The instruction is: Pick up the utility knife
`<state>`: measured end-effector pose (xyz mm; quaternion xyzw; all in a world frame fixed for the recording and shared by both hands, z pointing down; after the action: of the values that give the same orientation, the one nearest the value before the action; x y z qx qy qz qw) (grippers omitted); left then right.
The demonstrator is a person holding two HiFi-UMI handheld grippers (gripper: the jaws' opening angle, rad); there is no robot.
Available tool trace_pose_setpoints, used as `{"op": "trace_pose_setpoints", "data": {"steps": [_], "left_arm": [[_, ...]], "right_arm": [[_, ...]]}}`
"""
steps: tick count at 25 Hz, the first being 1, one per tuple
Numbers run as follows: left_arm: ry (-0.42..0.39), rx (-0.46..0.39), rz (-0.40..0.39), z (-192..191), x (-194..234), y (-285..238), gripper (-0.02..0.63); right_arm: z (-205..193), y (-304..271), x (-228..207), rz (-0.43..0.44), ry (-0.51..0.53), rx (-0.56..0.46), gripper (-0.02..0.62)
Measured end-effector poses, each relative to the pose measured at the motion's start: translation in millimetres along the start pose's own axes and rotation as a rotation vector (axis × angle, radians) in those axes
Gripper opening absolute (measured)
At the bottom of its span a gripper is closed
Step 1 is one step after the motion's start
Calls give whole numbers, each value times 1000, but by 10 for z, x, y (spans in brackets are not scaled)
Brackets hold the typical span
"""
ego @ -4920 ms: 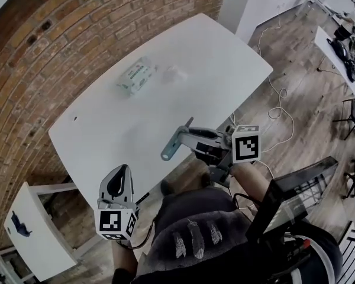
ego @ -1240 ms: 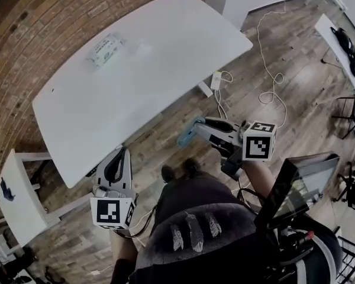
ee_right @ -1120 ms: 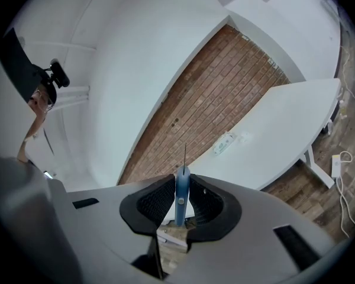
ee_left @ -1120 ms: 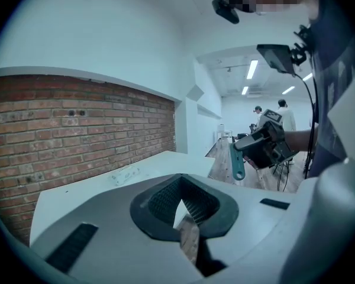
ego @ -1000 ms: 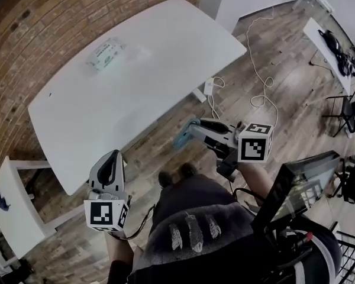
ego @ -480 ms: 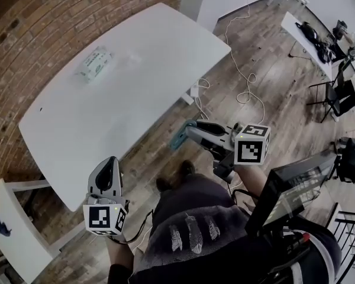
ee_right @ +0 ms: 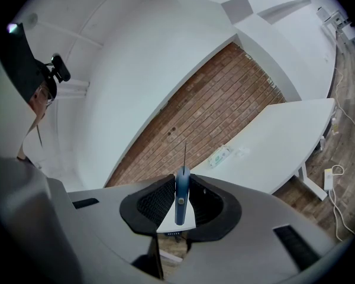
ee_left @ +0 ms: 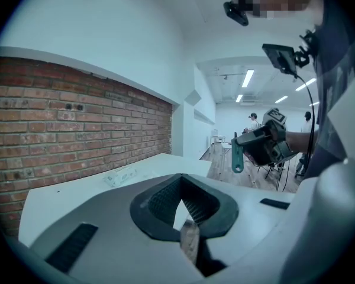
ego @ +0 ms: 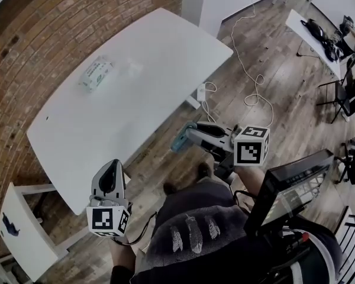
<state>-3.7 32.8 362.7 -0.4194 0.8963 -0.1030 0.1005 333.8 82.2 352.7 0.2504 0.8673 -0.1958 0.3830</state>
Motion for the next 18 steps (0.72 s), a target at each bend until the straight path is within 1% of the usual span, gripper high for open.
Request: {"op": "trace_pose_setpoints", "data": {"steps": [4, 9, 13, 15, 18], "left_arm": [[-16, 21, 26, 149, -286, -176, -3], [-47, 48, 21, 424, -718, -504, -3], [-66, 50, 28, 586, -1018, -762, -3], [-68, 47, 27, 644, -1169, -899, -3], [-73, 44, 12, 713, -1441, -1105, -3]], "right_arm": [[166, 167, -220, 44, -14, -10, 75], [420, 406, -538, 94, -41, -20, 75], [601, 660, -744, 123, -36, -12, 75], [713, 809, -831, 134, -22, -8, 75], [844, 1075, -998, 129, -20, -16, 75]]}}
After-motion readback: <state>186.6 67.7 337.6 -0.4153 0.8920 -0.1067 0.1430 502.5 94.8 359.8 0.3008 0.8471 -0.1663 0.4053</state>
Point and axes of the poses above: the fingertips, and each gripper's own axes: y backward along the fingers, x to its left, z out of its top, the point moved 10 cm from there along y, backward along the fingers, and after that the axes turned 7 degrees about -y, right-handed, at the moved point
